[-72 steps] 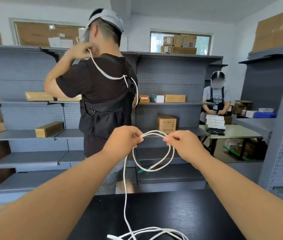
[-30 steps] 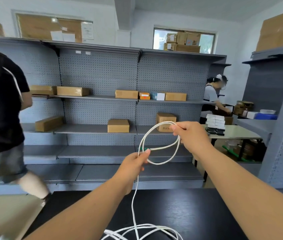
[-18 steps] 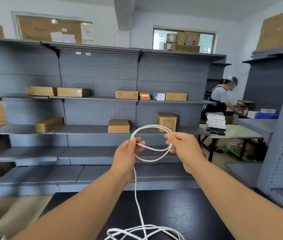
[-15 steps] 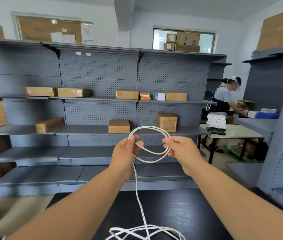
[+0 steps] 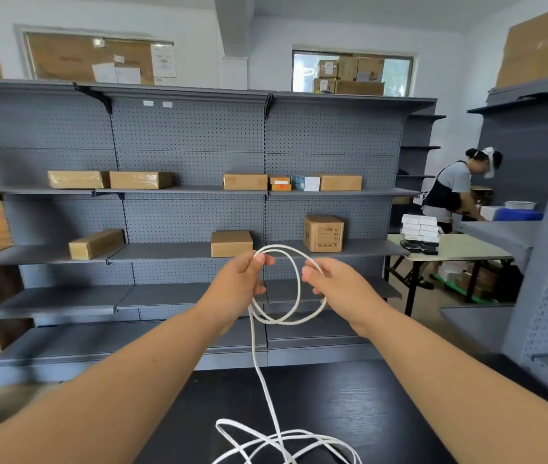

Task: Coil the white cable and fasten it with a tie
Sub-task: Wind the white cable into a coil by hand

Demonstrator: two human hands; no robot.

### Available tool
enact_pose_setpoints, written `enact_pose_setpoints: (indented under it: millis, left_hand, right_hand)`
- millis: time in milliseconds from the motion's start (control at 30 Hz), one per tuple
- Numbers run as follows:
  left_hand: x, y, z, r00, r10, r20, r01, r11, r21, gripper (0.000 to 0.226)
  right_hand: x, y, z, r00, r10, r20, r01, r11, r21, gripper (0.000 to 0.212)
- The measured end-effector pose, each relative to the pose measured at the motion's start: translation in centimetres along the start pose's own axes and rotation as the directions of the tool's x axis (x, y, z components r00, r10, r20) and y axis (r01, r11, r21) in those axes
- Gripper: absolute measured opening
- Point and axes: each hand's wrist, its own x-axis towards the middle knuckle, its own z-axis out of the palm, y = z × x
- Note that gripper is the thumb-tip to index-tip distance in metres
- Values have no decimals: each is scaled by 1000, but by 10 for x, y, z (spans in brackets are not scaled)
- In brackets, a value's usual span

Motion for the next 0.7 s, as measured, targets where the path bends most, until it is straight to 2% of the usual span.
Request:
enact_pose_setpoints:
  millis: [67, 133, 233, 467, 600, 700]
  left_hand:
    - [0, 2, -2, 1000, 13, 9, -14, 998, 57, 27]
    - [0, 3, -2, 1000, 16, 6, -16, 996, 83, 28]
    - [1, 1, 1, 999, 11, -33, -10, 1000, 28, 30]
    - [1, -3, 16, 996, -80, -29, 73, 977, -198, 29]
    - [0, -4, 16, 996, -83, 14, 84, 982, -167, 24]
    - [0, -6, 14, 990, -91, 107, 108, 982, -155, 22]
  right_hand:
    - [-2, -7, 2, 996, -78, -45, 76, 996, -42, 37]
    - [-3, -13, 4, 987, -148, -66, 138, 980, -141, 36]
    - [-3, -16, 11, 984, -166, -68, 146, 960, -239, 36]
    - [-1, -9, 20, 987, -108, -119, 99, 992, -82, 26]
    - [0, -5, 15, 983, -72, -171, 66, 997, -39, 27]
    - [2, -3, 10, 970, -73, -232, 66, 997, -39, 25]
